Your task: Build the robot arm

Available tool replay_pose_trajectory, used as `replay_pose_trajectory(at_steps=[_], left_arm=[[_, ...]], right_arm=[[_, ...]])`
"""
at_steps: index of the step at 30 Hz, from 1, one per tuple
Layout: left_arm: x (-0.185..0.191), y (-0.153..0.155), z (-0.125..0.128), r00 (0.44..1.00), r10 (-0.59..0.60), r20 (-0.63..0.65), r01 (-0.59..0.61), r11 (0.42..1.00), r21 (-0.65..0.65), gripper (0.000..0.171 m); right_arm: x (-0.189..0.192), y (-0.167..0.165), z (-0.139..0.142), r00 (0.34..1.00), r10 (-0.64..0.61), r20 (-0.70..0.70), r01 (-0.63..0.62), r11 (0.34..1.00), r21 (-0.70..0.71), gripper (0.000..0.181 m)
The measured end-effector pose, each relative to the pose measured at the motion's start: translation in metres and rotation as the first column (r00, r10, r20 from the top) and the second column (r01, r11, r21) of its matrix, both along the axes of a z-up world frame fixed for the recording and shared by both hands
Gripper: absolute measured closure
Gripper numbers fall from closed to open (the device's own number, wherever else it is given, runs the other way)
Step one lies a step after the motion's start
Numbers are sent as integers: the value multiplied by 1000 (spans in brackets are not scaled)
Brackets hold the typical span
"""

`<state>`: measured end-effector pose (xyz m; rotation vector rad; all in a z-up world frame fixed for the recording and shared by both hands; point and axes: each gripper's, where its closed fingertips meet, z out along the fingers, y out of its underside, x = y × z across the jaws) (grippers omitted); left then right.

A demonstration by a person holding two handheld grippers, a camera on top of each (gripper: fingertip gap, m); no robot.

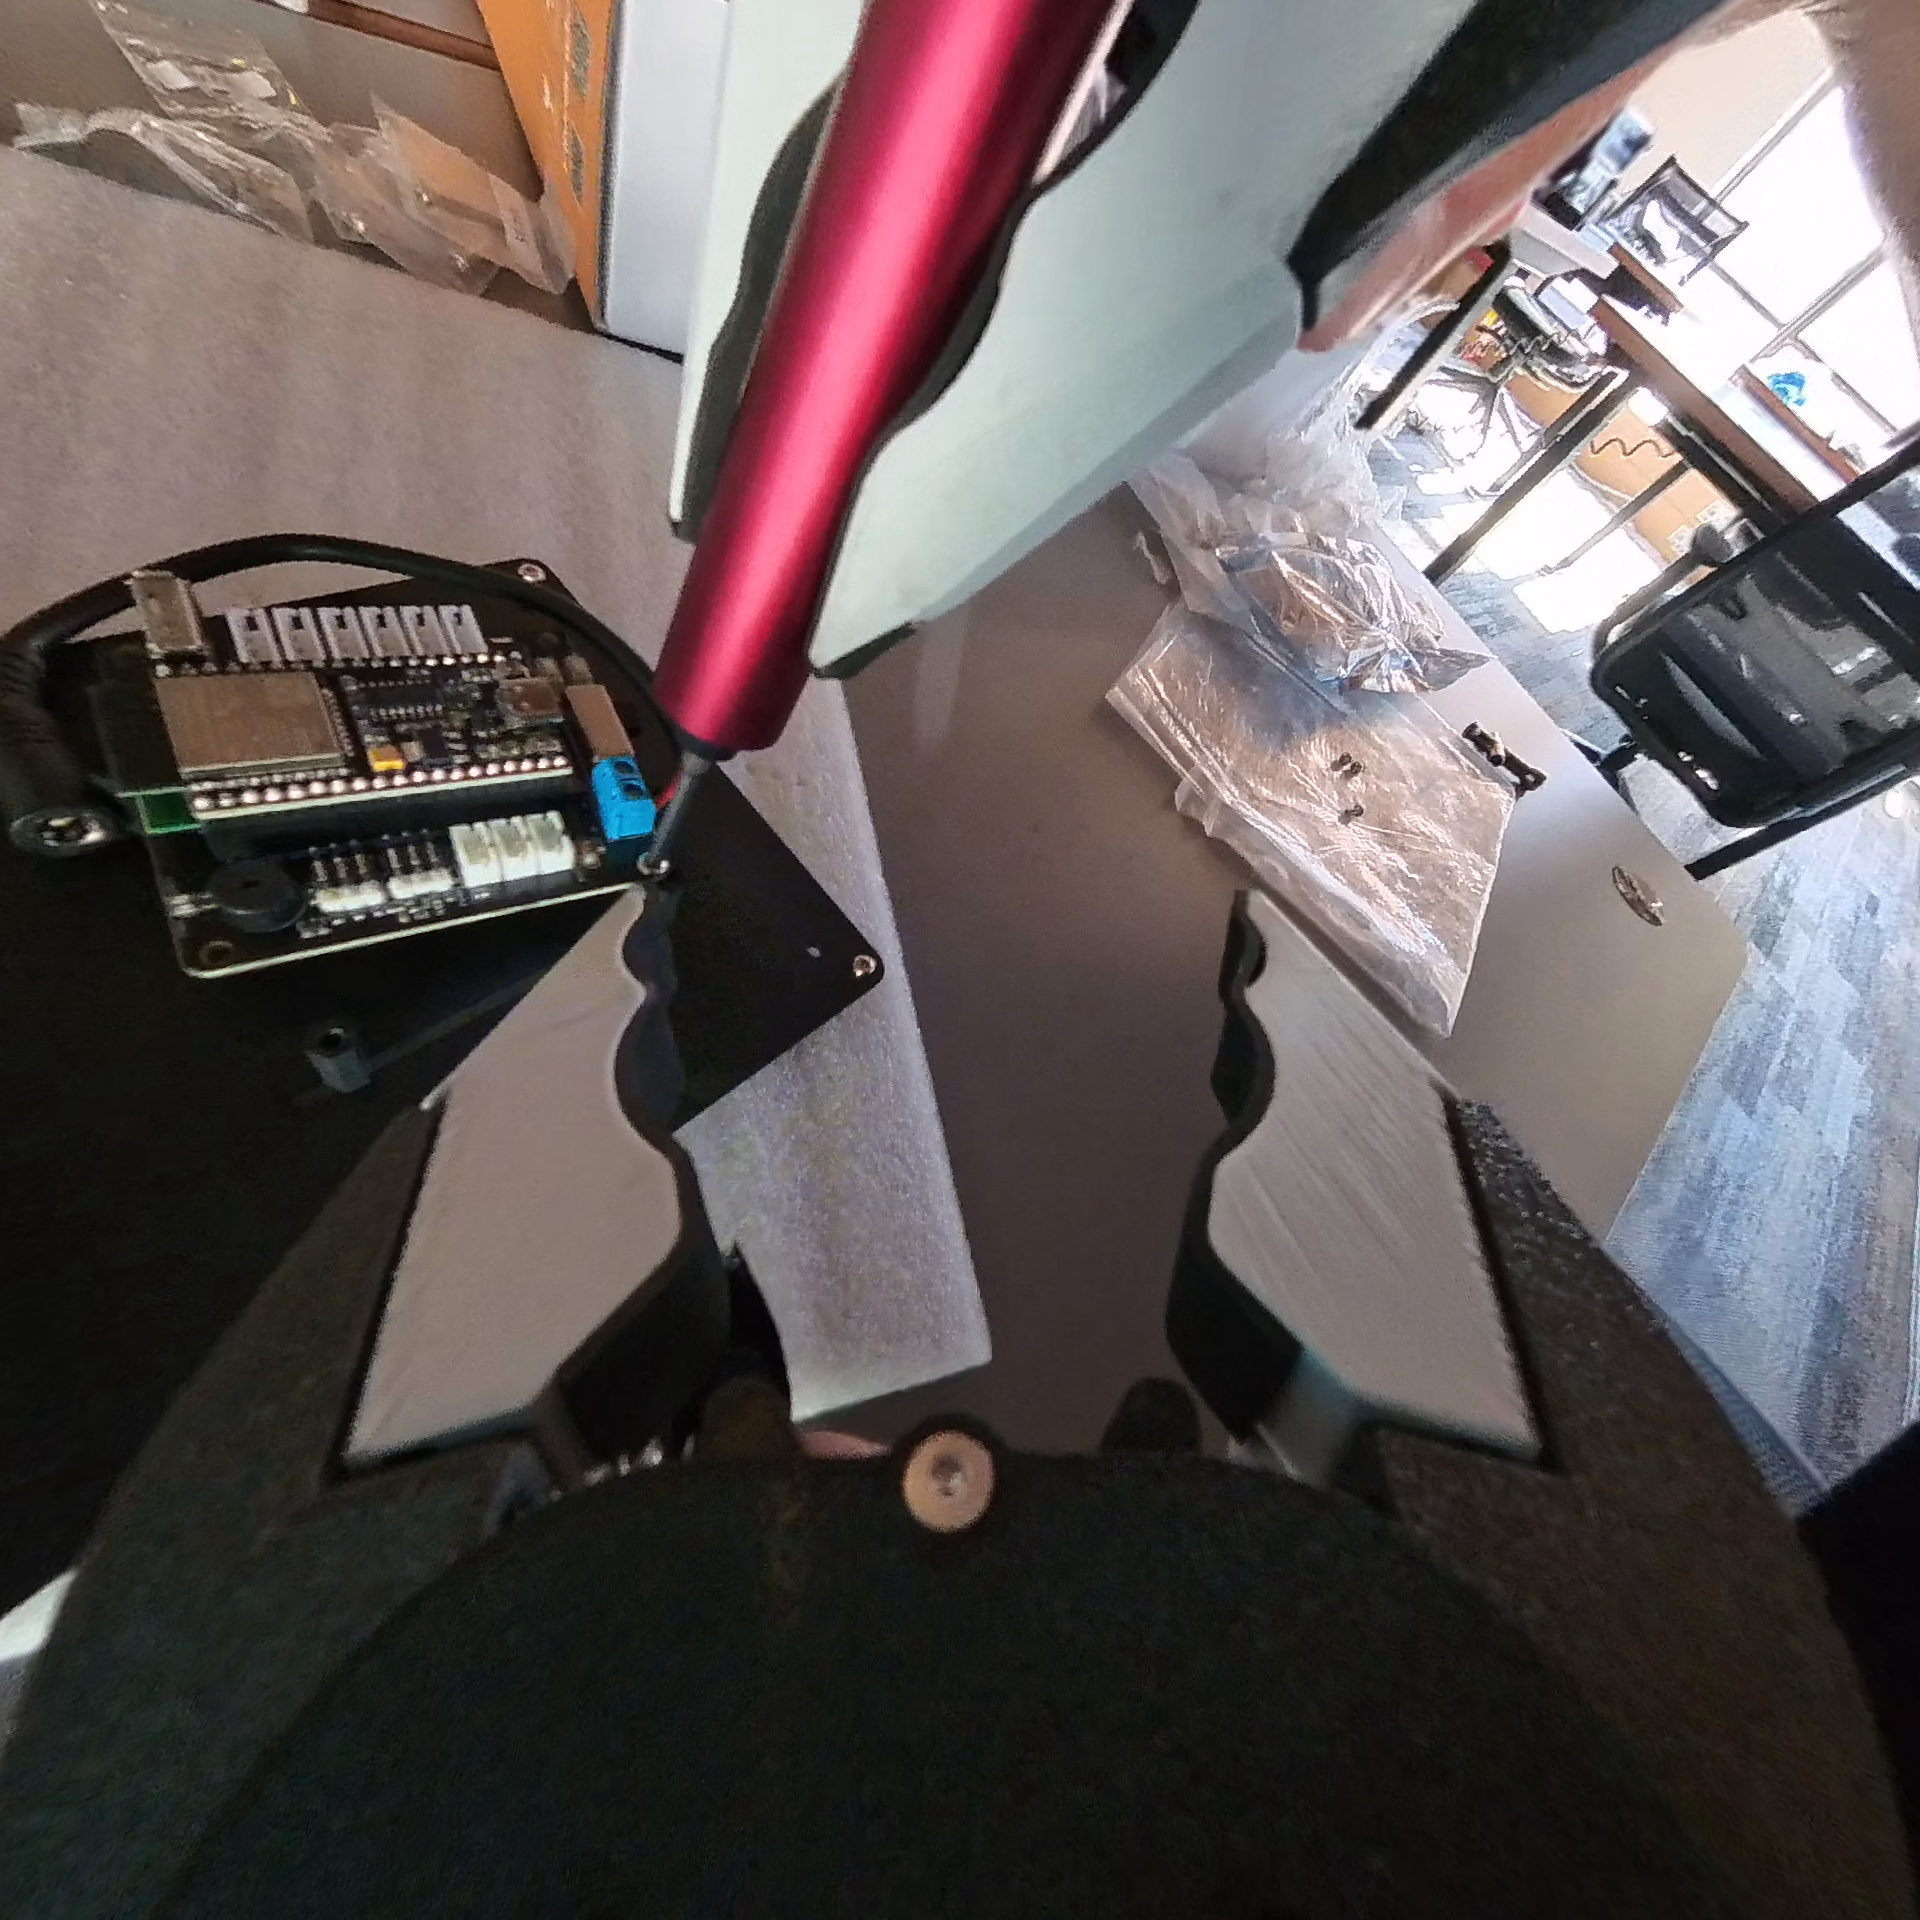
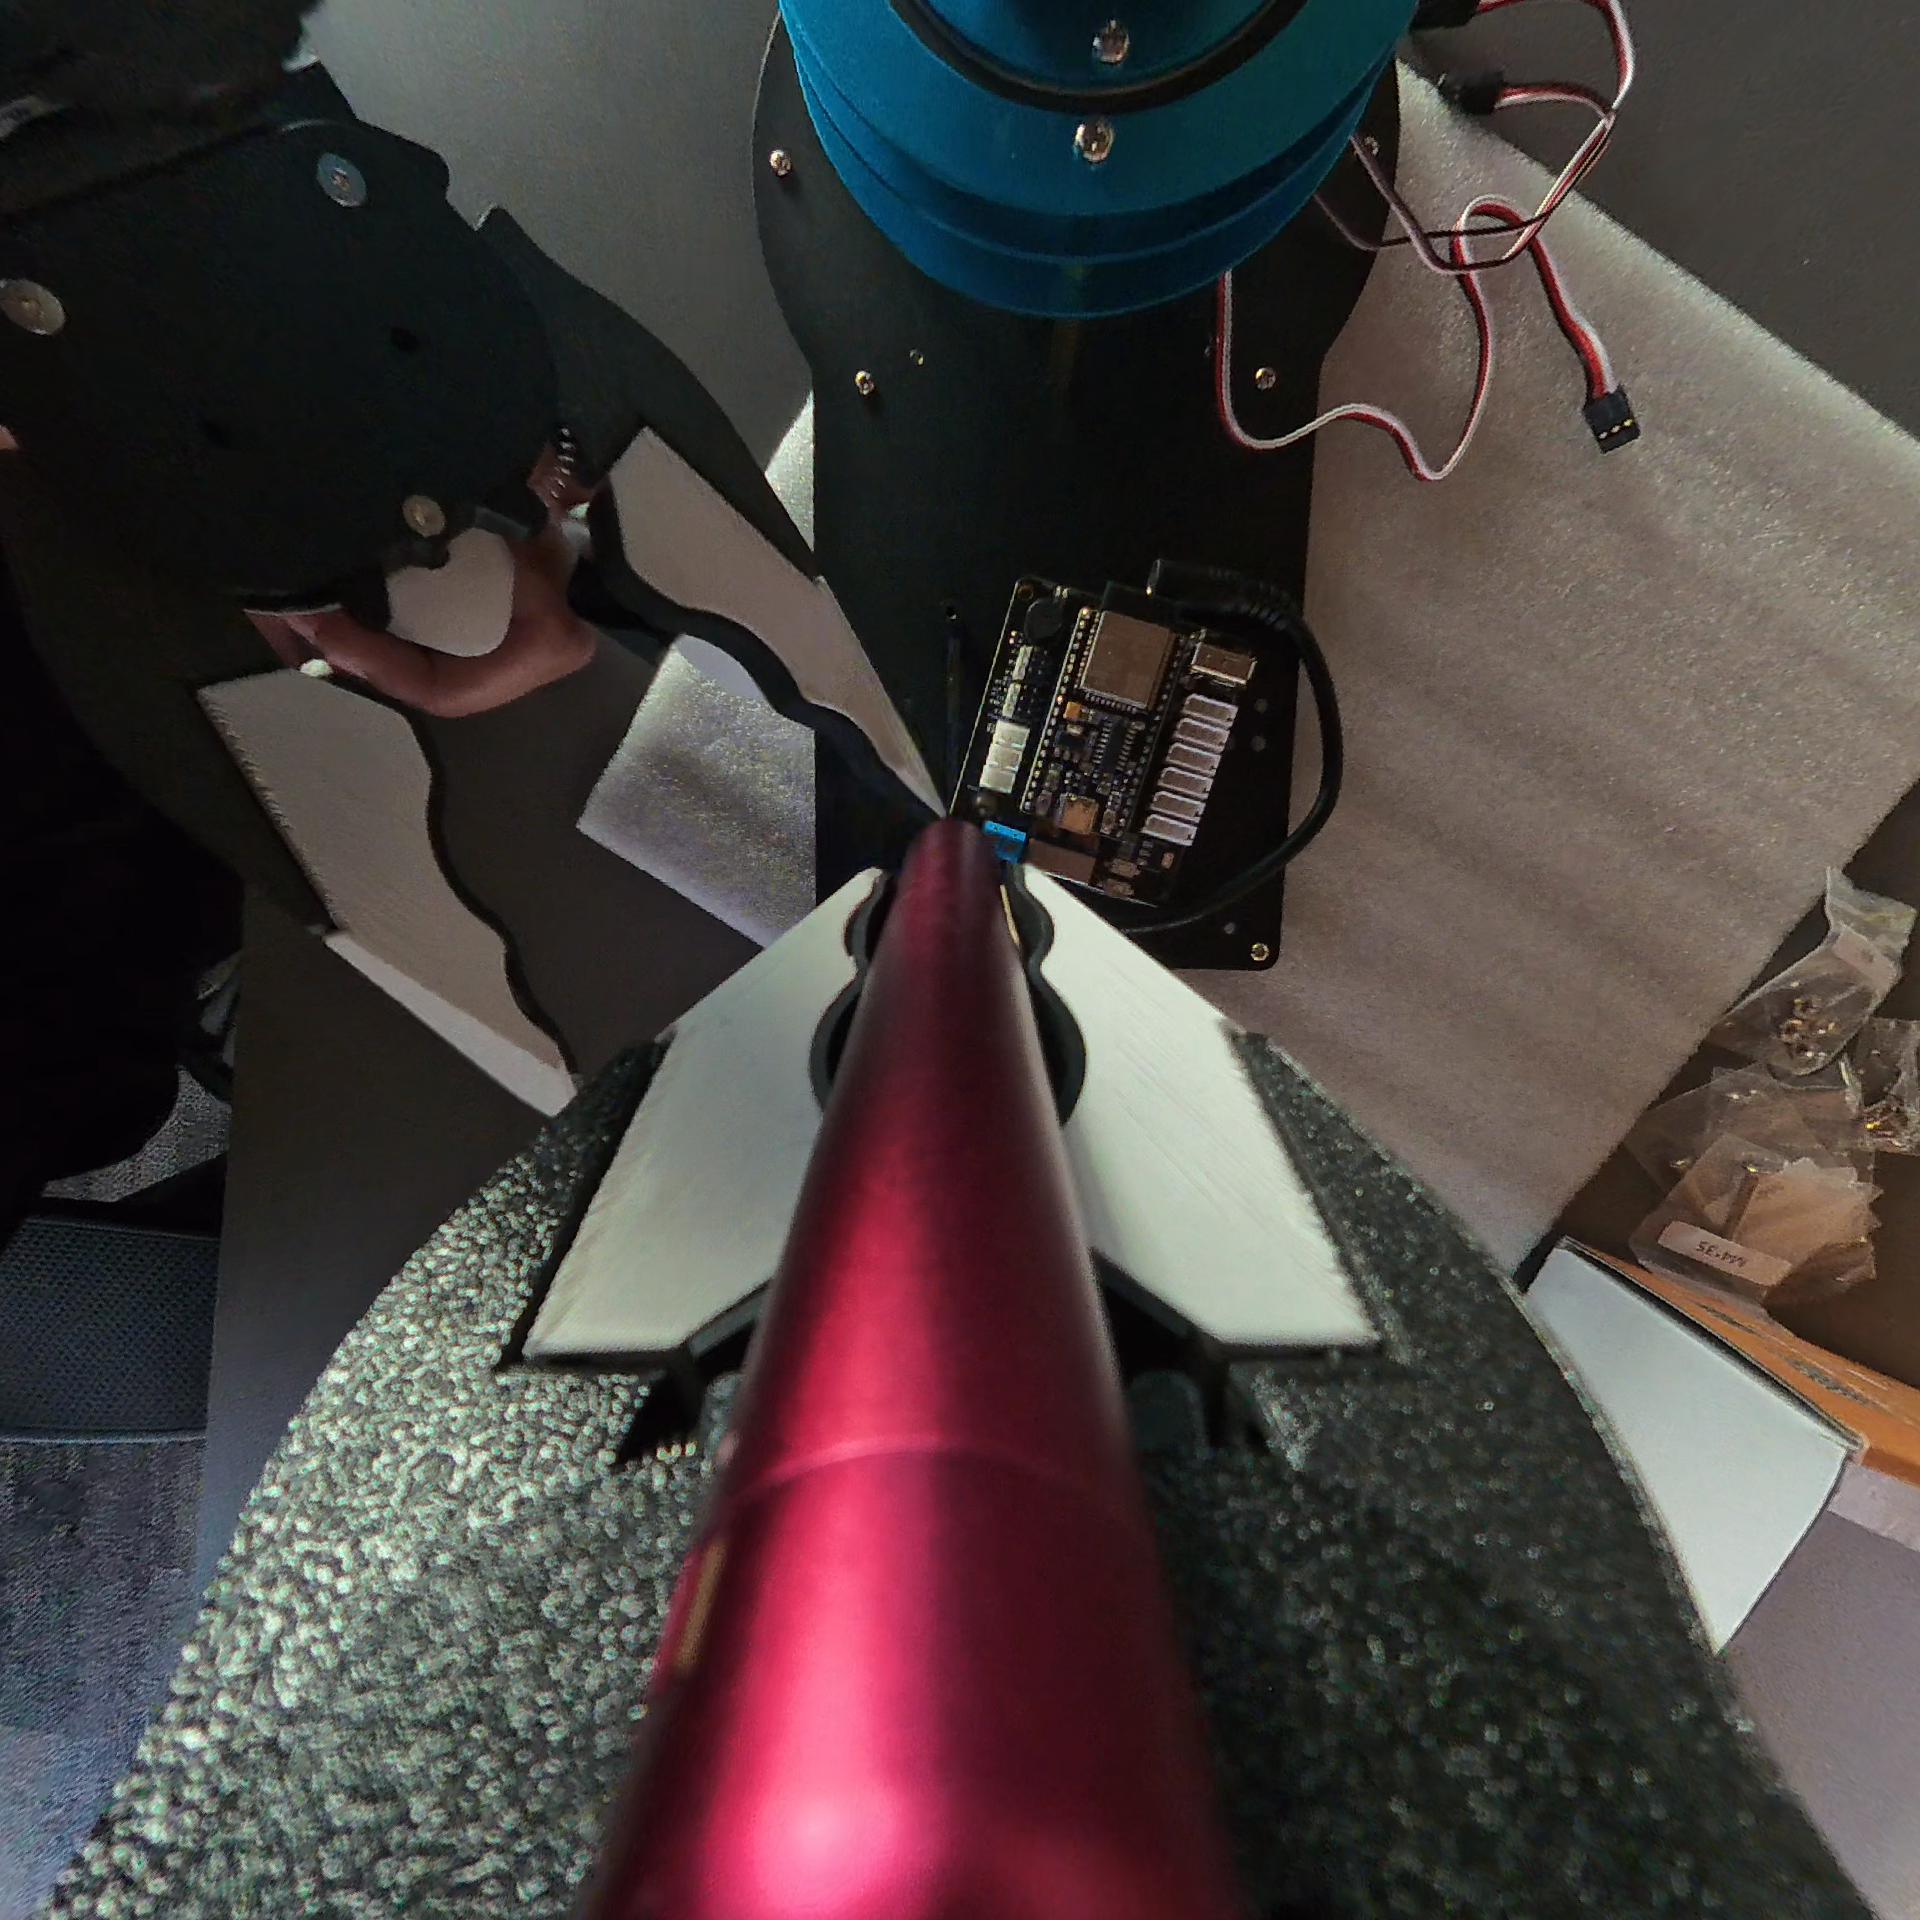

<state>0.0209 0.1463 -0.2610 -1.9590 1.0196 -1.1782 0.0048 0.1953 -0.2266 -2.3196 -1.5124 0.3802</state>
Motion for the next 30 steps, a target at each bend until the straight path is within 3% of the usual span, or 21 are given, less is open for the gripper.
replay_pose_trajectory(at_steps=[4, 9, 12, 15, 19, 21, 23, 30], left_arm=[[-21, 8, 2, 997, 38, -61, -33, 996, 78, 65], [-43, 42, -7, 973, 151, -176, -108, 967, 229, 50], [-37, 48, -19, 962, 137, -236, -88, 974, 208, 39], [-32, 51, -27, 952, 134, -277, -78, 976, 202, 39], [-22, 46, -22, 974, 81, -213, -56, 991, 121, 38], [-23, 48, -15, 982, 79, -174, -57, 990, 128, 52], [-22, 44, -2, 993, 53, -106, -40, 992, 120, 76], [-32, 45, -3, 989, 67, -128, -48, 988, 148, 67]], right_arm=[[0, 0, 0, 1000, 3, -3, -3, 1000, 0, 160], [1, 2, -1, 1000, 2, -14, -2, 1000, 1, 160], [1, 2, -1, 1000, 0, -18, 0, 1000, 4, 160], [2, 1, -1, 1000, -6, -24, 6, 1000, 5, 160], [3, 3, -1, 999, -14, -35, 14, 1000, 5, 160], [5, 4, 0, 999, -23, -35, 23, 1000, 11, 160], [10, 5, -4, 1000, -26, -16, 27, 1000, 16, 161], [11, 3, -10, 1000, -28, -14, 27, 1000, -8, 161]])
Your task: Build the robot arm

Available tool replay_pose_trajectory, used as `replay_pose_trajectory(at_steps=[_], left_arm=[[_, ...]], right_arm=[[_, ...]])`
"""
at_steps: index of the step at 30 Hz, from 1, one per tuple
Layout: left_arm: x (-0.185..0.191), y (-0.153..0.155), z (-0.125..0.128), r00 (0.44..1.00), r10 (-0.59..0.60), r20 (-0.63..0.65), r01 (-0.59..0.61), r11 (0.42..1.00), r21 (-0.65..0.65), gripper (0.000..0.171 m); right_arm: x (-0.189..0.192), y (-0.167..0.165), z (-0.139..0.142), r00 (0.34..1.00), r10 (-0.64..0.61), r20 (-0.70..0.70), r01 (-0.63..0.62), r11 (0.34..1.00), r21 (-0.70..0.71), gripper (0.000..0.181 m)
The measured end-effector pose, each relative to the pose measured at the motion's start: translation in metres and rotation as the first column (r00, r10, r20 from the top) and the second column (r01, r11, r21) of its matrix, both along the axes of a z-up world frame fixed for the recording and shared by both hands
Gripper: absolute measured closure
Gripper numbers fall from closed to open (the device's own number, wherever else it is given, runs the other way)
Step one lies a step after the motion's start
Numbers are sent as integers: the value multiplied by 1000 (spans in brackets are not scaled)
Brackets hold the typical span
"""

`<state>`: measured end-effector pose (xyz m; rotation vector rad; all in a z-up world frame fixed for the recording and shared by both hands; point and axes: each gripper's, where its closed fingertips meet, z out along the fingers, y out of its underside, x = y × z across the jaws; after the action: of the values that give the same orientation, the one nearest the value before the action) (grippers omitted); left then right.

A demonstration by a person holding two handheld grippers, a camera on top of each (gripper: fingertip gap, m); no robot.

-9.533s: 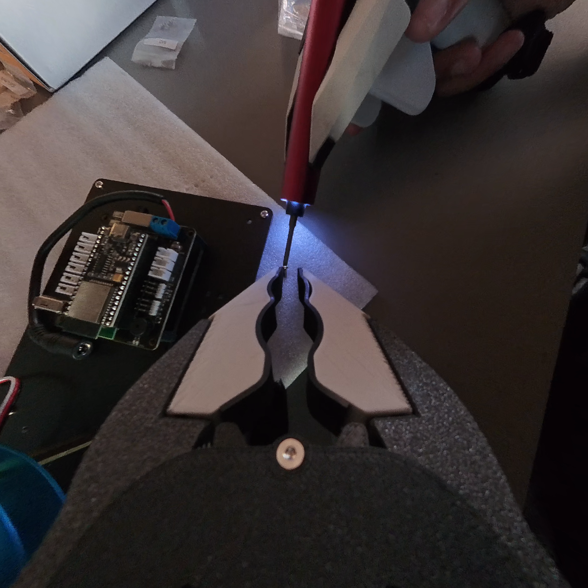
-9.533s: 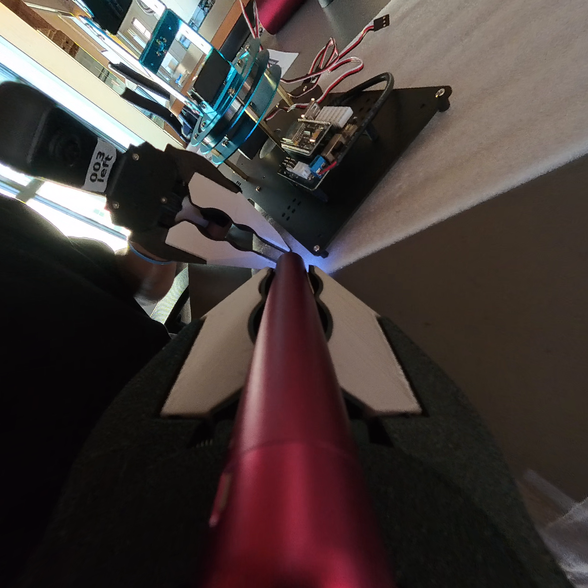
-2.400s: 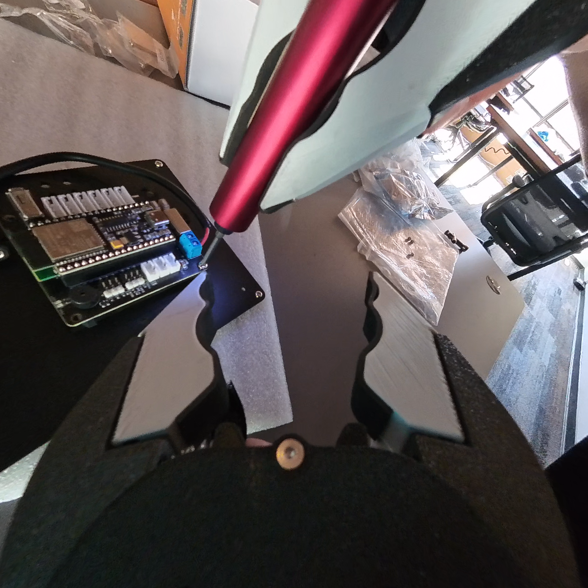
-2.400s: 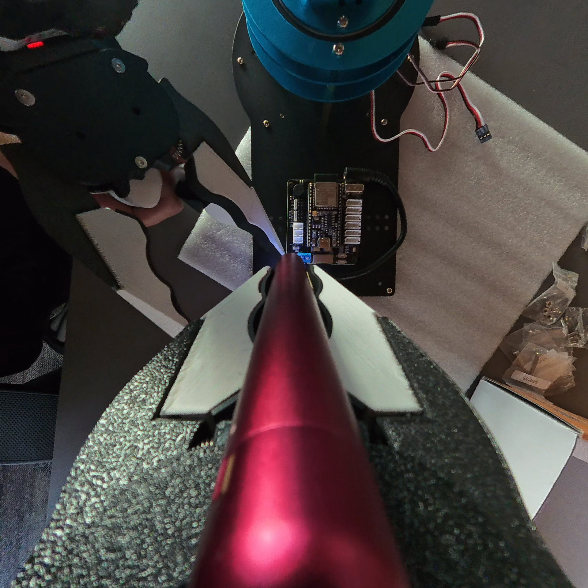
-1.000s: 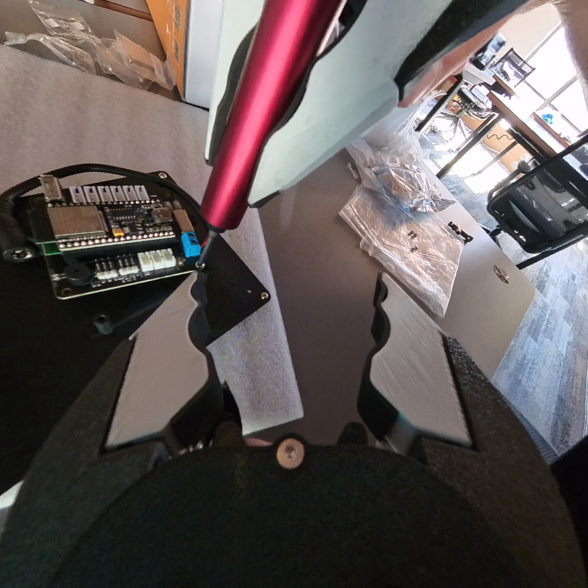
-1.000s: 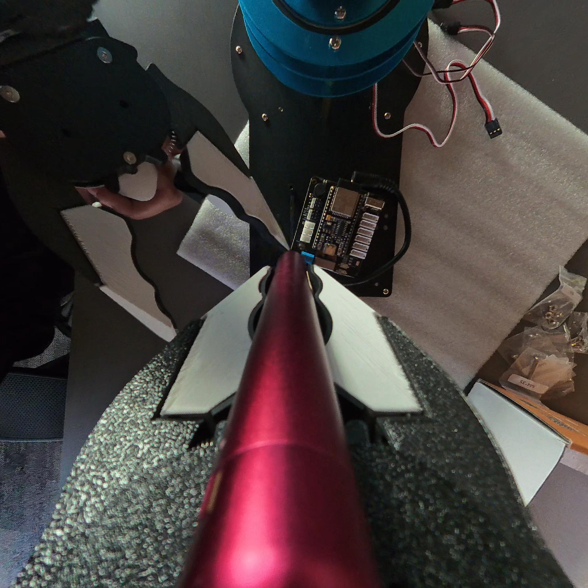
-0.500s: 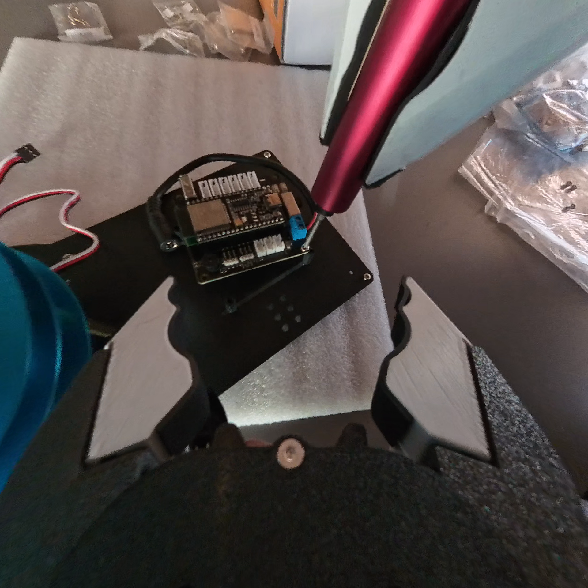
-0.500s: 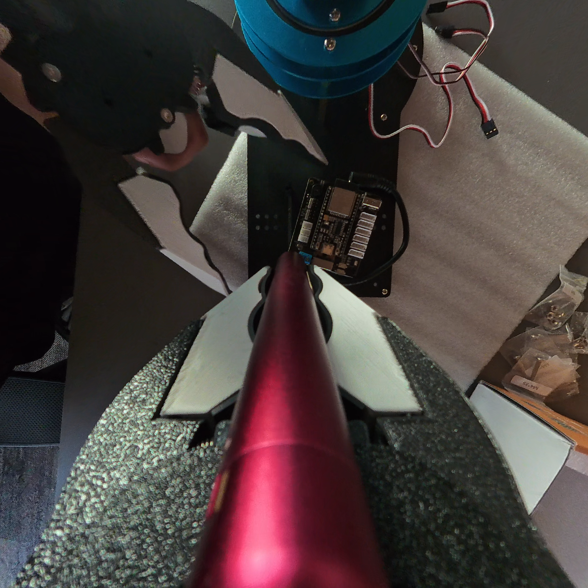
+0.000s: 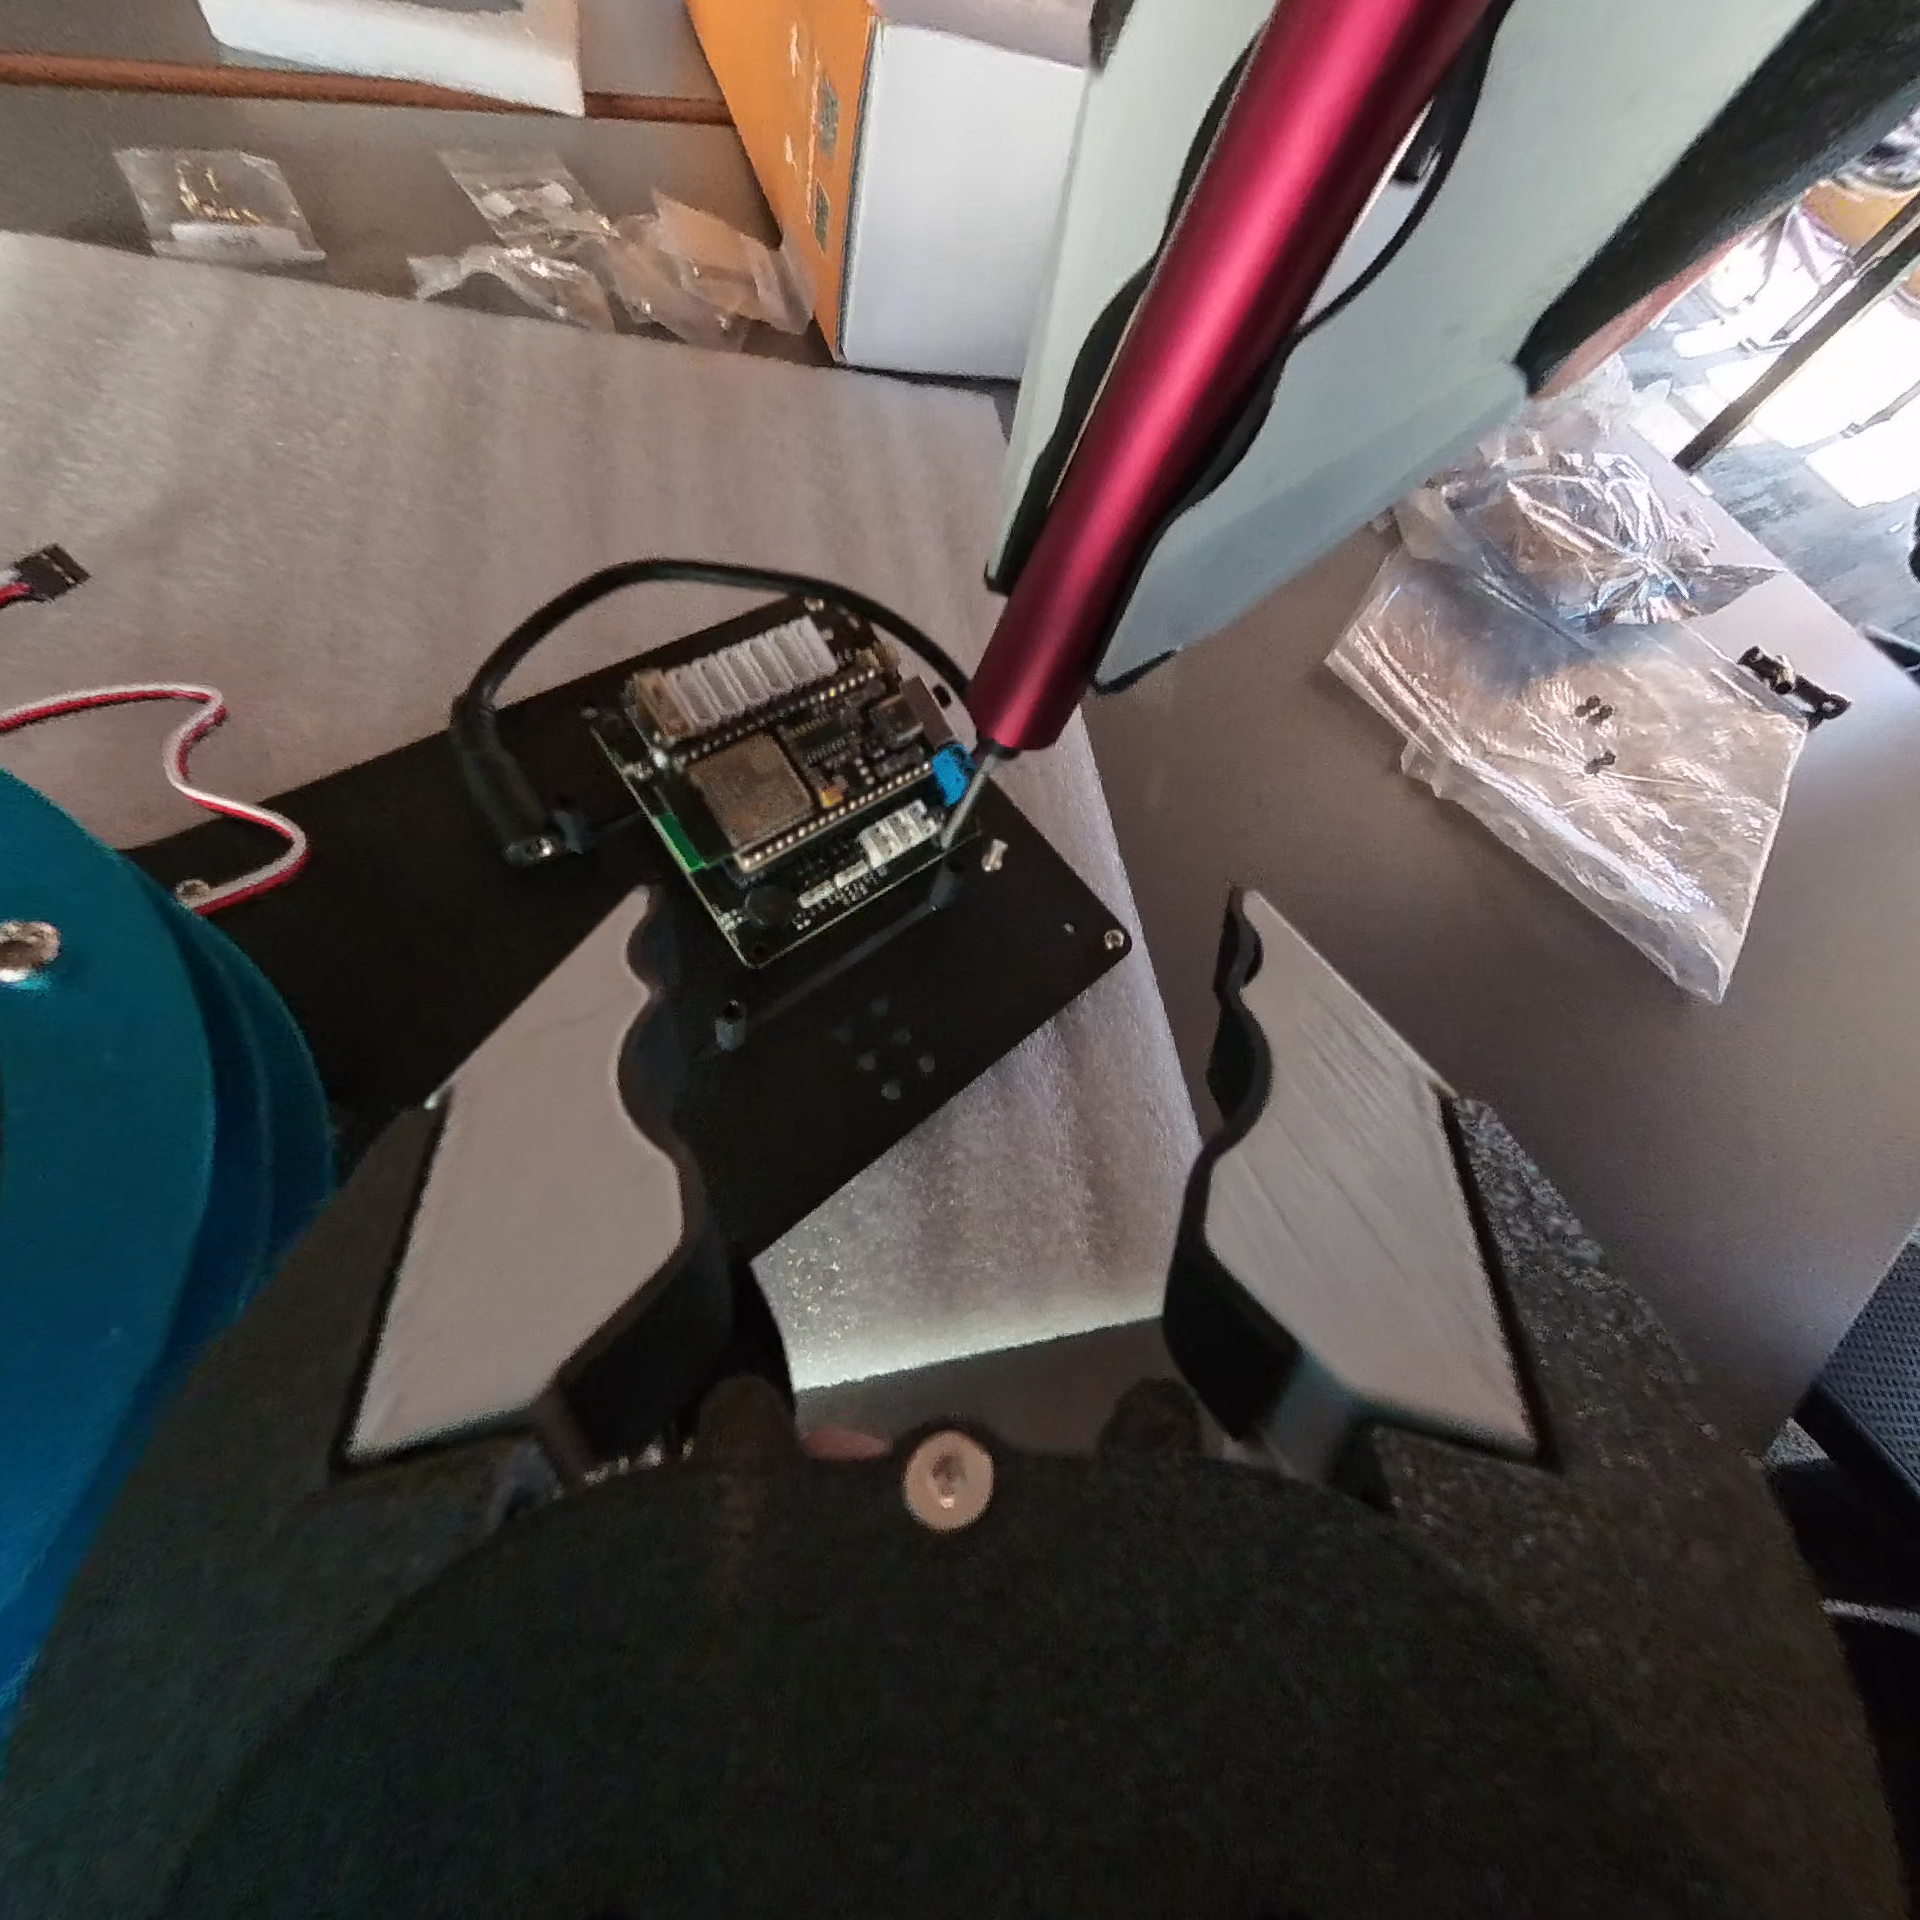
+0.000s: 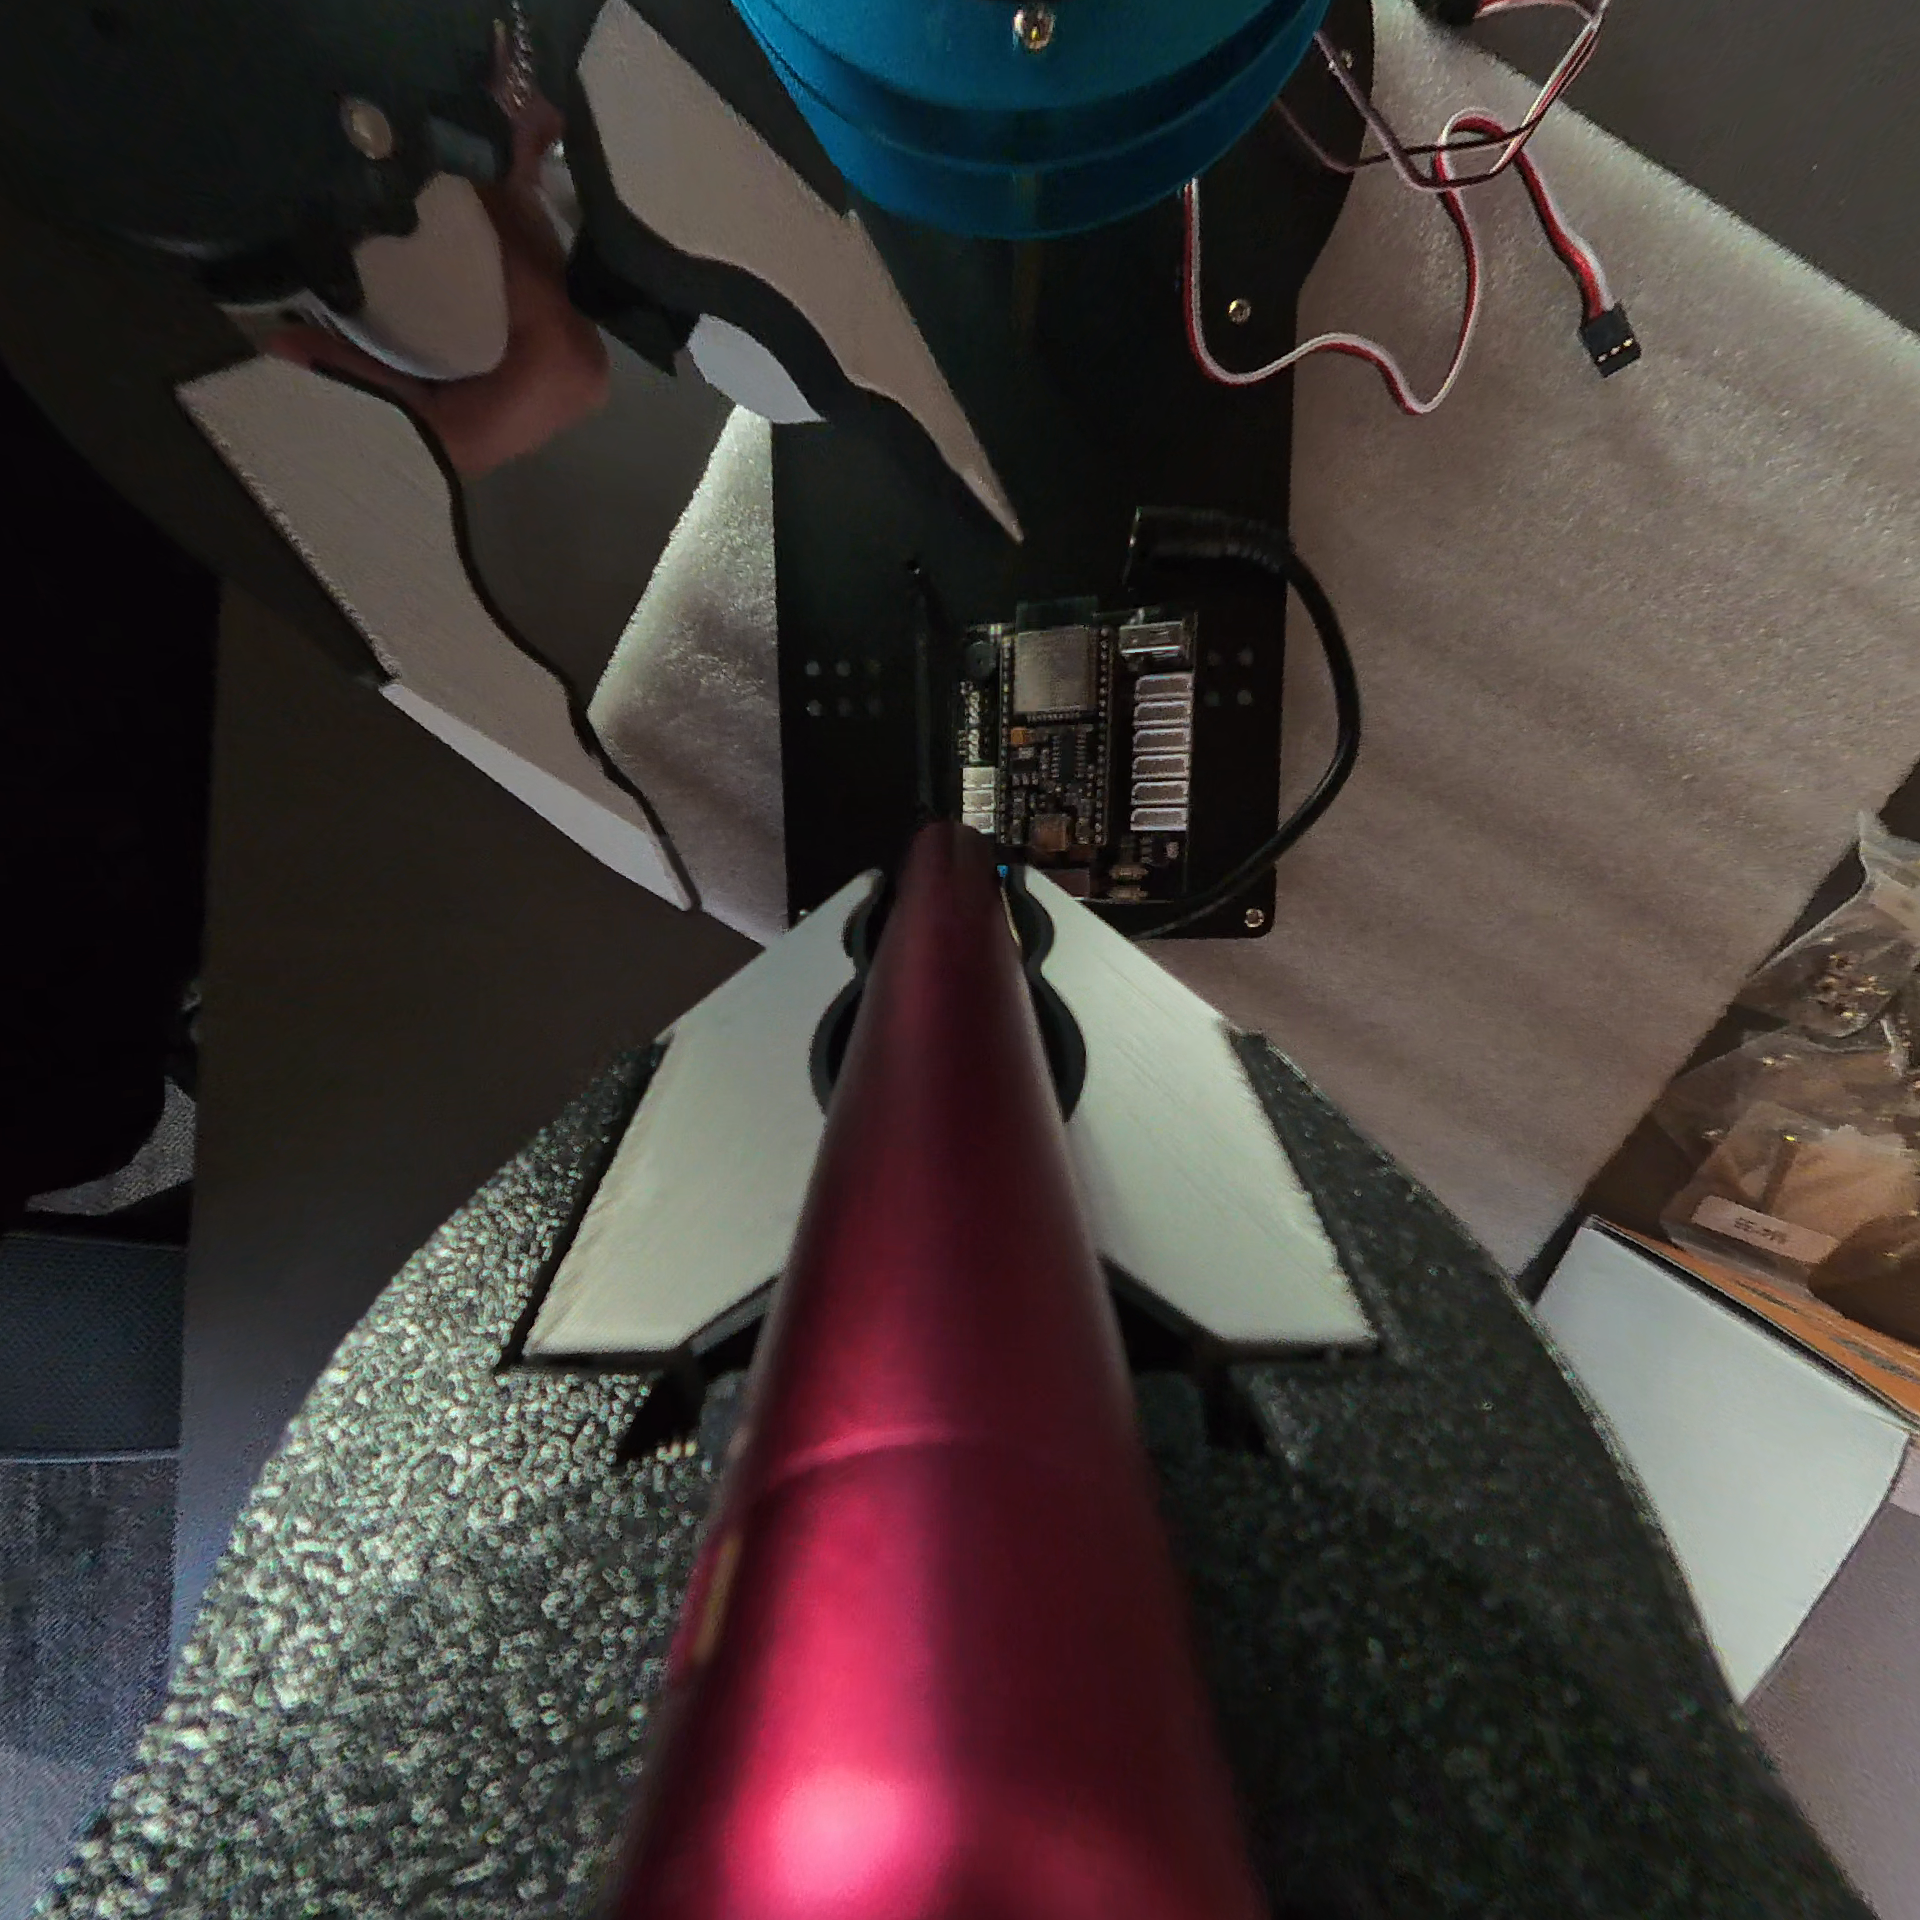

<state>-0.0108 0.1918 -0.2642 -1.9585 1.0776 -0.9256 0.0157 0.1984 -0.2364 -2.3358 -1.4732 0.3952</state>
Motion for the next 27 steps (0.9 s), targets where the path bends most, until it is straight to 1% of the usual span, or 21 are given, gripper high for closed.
replay_pose_trajectory(at_steps=[3, 5, 6, 9, 11, 13, 14, 15, 17, 18, 19, 20, 22, 23, 24, 25, 26, 27], left_arm=[[0, -5, -7, 998, -39, -41, 40, 999, 11, 67], [-3, -6, -4, 995, -55, -80, 60, 995, 74, 68], [-4, -8, 0, 992, -77, -101, 88, 990, 110, 71], [-15, -20, 13, 964, -186, -188, 220, 959, 180, 85], [-25, -27, 21, 942, -242, -232, 289, 938, 194, 85], [-30, -31, 30, 934, -278, -222, 322, 927, 193, 90], [-29, -34, 35, 929, -306, -206, 346, 917, 197, 96], [-25, -34, 39, 924, -323, -206, 365, 907, 212, 97], [-11, -29, 46, 913, -326, -245, 389, 878, 279, 97], [-5, -25, 49, 906, -315, -282, 398, 860, 320, 100], [1, -21, 50, 898, -301, -322, 406, 847, 342, 101], [7, -25, 51, 881, -321, -347, 436, 834, 338, 100], [17, -50, 56, 833, -438, -338, 535, 792, 293, 98], [22, -63, 61, 814, -482, -324, 571, 766, 294, 94], [24, -75, 66, 790, -523, -320, 609, 726, 318, 94], [24, -82, 67, 771, -538, -341, 636, 684, 357, 98], [23, -80, 66, 768, -512, -385, 639, 657, 401, 101], [22, -73, 63, 770, -462, -440, 633, 639, 437, 101]], right_arm=[[1, 0, 2, 1000, -6, -7, 6, 1000, -1, 161], [5, -2, 7, 1000, -15, -24, 15, 1000, 10, 161], [7, -3, 12, 998, -31, -54, 32, 999, 12, 161], [20, -11, 26, 978, -124, -168, 135, 989, 56, 161], [35, -22, 29, 951, -203, -235, 233, 966, 109, 160], [46, -37, 31, 891, -301, -340, 367, 918, 149, 160], [48, -46, 32, 849, -343, -401, 428, 892, 144, 159], [50, -54, 35, 797, -376, -472, 487, 863, 135, 160], [56, -65, 40, 702, -415, -579, 583, 801, 133, 160], [59, -70, 42, 660, -428, -618, 621, 774, 127, 159], [61, -75, 44, 616, -434, -657, 654, 748, 119, 160], [62, -81, 48, 570, -428, -701, 679, 726, 108, 161], [56, -98, 60, 488, -377, -787, 693, 715, 87, 160], [51, -108, 66, 461, -333, -823, 691, 716, 98, 160], [47, -117, 72, 451, -293, -843, 697, 706, 127, 160], [45, -126, 73, 467, -276, -840, 704, 691, 164, 160], [45, -133, 71, 493, -278, -824, 717, 666, 205, 160], [46, -140, 69, 521, -287, -804, 730, 639, 244, 160]])
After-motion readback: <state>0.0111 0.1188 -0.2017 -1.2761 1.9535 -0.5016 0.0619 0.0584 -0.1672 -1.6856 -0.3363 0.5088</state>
